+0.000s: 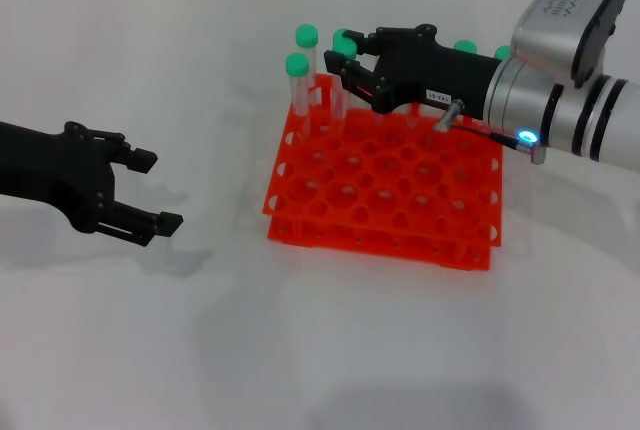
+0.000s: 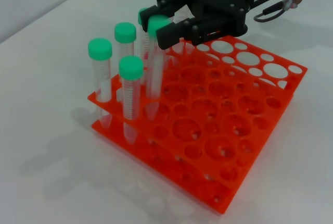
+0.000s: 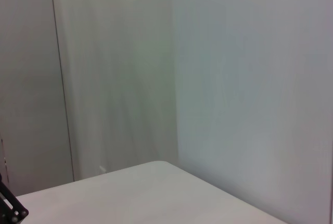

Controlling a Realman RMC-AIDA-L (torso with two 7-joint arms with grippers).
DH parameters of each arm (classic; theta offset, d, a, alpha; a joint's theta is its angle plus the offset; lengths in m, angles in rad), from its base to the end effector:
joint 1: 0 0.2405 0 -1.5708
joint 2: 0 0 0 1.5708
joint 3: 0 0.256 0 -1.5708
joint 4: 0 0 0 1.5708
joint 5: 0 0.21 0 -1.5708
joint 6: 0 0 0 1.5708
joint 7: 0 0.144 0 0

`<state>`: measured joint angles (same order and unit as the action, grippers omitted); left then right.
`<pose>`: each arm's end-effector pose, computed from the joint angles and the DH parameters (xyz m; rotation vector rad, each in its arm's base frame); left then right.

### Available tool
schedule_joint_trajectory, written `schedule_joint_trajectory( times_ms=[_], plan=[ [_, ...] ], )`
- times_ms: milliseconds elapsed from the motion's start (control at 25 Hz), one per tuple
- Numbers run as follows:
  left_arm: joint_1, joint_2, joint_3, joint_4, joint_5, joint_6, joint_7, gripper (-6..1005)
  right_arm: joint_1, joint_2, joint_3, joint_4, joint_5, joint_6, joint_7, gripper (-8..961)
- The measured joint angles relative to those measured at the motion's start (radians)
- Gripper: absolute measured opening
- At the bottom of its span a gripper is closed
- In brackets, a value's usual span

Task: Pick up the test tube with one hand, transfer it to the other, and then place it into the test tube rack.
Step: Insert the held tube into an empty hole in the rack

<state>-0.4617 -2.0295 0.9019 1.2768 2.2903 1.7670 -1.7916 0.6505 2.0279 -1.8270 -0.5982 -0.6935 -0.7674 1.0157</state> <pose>-0.2417 0.3228 0.0715 -2.8700 -0.5445 0.0242 0.1630 0.3956 -0.0778 -2.4768 0.3781 0.7657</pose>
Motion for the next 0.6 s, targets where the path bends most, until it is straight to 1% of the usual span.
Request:
schedule_joint_trajectory(
  times_ms=[320, 440, 600],
  plan=[
    [0.0, 0.0, 0.0, -0.001, 0.0, 0.0, 0.002, 887, 0.0, 0.0, 0.0, 0.0, 0.0, -0.002, 0.0, 384],
    [0.002, -0.001, 0.0, -0.001, 0.0, 0.0, 0.002, 887, -0.003, -0.002, -0.001, -0.004, 0.0, -0.011, 0.0, 404],
    [0.011, -0.001, -0.002, -0.001, -0.006, 0.0, 0.003, 887, -0.011, -0.008, -0.001, -0.007, -0.002, -0.073, -0.003, 429]
  ],
)
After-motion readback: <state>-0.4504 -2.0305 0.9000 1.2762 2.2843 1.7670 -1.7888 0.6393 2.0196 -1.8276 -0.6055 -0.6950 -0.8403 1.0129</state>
